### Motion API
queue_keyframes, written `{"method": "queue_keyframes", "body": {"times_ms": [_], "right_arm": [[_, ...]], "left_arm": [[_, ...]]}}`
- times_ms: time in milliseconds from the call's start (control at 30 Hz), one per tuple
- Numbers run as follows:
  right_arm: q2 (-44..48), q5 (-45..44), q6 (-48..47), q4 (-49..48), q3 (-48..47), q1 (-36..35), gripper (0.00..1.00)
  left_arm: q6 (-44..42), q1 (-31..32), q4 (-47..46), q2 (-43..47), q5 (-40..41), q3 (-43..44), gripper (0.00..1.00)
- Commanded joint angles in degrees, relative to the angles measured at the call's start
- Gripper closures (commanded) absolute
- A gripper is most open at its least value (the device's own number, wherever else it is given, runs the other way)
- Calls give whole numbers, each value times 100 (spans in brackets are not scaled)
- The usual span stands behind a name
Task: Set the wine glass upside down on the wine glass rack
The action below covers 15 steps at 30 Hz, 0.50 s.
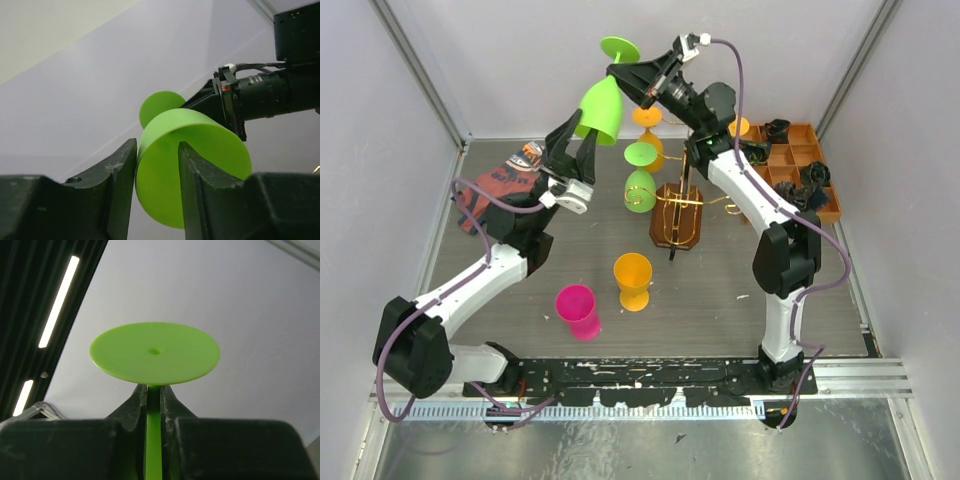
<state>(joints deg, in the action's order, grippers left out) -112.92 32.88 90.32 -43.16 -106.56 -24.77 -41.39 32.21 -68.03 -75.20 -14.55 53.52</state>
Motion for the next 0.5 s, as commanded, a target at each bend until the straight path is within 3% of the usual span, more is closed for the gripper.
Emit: {"method": "queue_keyframes", "body": {"times_ms": [0, 167, 300, 467], "right_arm": [[48, 201, -1024, 483, -793, 317, 99], [337, 94, -2557, 1729, -1257, 863, 99], [891, -272, -4327, 2840, -1156, 1106, 99], [1985, -1661, -6884, 3692, 30, 1168, 99]], "left_arm": [[110, 14, 167, 199, -22, -322, 53], [604, 14, 737, 692, 118, -706, 51], [916, 17, 1382, 912, 856, -690, 49], [946, -9, 1863, 862, 1476, -346, 46]]}}
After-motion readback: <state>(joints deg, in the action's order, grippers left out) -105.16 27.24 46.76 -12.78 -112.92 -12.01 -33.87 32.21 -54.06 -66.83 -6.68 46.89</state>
